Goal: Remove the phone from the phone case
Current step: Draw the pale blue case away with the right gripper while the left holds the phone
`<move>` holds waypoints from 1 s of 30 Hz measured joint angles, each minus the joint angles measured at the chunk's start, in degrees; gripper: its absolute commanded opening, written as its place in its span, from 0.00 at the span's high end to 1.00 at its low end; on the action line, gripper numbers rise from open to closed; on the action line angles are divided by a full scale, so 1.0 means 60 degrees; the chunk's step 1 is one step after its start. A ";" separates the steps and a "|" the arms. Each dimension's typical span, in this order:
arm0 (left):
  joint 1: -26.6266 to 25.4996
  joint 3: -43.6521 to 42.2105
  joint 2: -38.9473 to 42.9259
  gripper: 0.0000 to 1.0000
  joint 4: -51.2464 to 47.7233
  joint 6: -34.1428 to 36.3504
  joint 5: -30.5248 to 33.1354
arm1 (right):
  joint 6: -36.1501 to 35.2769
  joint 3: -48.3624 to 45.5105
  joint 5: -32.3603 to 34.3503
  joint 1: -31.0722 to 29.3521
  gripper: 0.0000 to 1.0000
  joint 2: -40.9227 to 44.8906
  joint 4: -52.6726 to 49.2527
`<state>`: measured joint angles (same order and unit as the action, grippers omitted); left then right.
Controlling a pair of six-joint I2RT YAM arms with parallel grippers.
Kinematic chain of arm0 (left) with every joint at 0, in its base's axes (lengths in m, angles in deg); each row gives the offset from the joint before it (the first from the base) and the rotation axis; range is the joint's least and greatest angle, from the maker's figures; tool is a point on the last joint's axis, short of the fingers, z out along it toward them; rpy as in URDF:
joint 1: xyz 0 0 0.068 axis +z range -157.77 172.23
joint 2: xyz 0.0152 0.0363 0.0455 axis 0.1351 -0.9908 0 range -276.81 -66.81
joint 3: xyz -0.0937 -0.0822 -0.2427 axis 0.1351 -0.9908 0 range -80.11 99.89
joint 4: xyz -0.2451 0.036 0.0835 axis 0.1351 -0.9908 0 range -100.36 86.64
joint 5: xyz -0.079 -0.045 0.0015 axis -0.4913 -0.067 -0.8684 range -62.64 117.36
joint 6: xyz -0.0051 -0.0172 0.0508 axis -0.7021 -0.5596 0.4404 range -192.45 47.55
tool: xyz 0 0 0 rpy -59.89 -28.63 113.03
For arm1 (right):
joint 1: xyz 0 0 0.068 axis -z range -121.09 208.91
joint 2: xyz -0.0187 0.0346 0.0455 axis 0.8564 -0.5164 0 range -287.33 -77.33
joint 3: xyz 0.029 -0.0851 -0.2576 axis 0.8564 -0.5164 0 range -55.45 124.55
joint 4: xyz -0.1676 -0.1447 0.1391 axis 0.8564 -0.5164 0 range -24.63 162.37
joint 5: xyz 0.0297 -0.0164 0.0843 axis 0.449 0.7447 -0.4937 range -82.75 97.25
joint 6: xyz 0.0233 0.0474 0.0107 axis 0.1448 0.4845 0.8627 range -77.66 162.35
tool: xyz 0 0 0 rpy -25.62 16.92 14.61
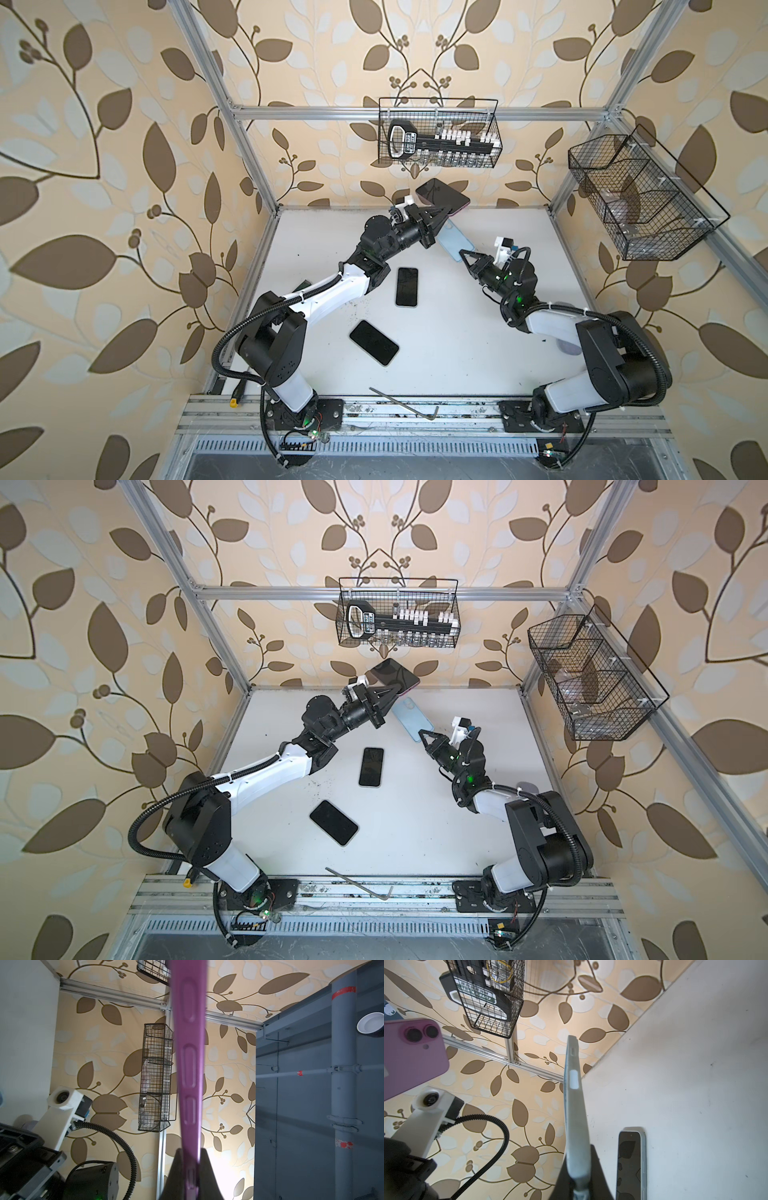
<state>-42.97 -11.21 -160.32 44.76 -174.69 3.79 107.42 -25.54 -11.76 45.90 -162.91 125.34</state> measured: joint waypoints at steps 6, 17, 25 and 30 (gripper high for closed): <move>0.0007 -0.0004 0.0000 1.00 -0.0328 0.0605 -0.0011 | -0.0339 -0.0466 0.0852 0.0211 0.99 0.0372 -0.1049; 0.0237 -0.0459 0.0000 1.00 -0.1129 0.1599 -0.0255 | -0.0608 -0.0619 0.1996 0.0889 0.99 0.0393 -0.1792; 0.0535 -0.0769 0.0004 1.00 -0.1851 0.2167 -0.0266 | -0.0543 -0.0790 0.2641 0.0954 0.99 -0.0095 -0.1774; 0.0659 -0.0896 0.0120 1.00 -0.1931 0.2379 -0.0291 | -0.0357 -0.0790 0.2987 0.1013 0.99 -0.0474 -0.1526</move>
<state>-39.01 -16.58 -159.60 33.17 -160.41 2.04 105.28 -30.29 6.17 51.97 -165.75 116.18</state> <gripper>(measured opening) 0.092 0.079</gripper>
